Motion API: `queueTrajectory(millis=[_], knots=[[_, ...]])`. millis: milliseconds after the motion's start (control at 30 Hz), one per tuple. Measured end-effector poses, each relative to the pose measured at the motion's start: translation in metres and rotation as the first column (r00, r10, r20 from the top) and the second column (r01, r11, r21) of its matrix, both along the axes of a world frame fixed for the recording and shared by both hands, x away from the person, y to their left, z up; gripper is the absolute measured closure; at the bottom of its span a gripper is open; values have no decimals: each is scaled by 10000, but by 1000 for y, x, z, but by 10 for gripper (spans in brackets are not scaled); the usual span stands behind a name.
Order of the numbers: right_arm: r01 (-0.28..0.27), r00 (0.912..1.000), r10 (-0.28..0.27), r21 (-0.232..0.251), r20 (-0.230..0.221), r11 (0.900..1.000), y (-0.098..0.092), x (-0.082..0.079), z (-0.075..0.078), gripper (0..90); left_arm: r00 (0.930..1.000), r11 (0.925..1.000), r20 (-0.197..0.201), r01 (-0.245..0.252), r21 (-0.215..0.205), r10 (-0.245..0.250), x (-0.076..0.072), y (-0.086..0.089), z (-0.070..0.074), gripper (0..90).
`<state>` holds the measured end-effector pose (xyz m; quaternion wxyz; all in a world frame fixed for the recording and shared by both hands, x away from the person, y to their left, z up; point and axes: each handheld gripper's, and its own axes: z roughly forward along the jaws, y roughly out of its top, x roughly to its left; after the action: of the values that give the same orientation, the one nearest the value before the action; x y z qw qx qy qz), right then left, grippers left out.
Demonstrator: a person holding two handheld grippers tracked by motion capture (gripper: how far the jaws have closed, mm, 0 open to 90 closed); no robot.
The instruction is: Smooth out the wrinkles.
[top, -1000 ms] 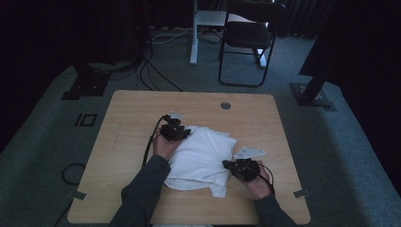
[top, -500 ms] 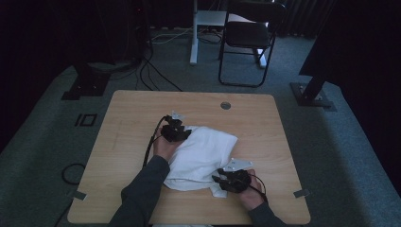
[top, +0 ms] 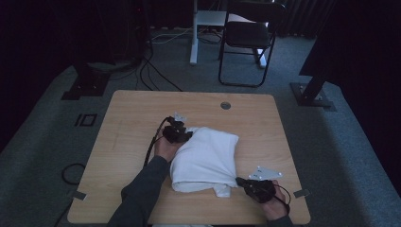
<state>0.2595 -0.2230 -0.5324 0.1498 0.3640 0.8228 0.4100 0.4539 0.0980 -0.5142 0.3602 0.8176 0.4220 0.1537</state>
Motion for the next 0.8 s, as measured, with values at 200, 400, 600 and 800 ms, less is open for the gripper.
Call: queueTrajectory(millis=[200,400,600,800], knots=[[252,9996,-254,-137,-87,9996,-5,1,-3,673,9997,10000,234,-1,-44,2,-7,-4,8,575],[-130,9980,98,509,626,9986,6,7,15,524,9975,9973,707,77,-734,-25,-26,2,29,538],[-436,9972,435,0,616,9991,32,32,12,510,9926,9875,1079,700,-1414,-549,-74,-1,38,533],[-311,9995,317,-940,53,9951,46,49,-7,528,9839,9784,1012,1602,-1306,-1476,-114,-19,20,533]])
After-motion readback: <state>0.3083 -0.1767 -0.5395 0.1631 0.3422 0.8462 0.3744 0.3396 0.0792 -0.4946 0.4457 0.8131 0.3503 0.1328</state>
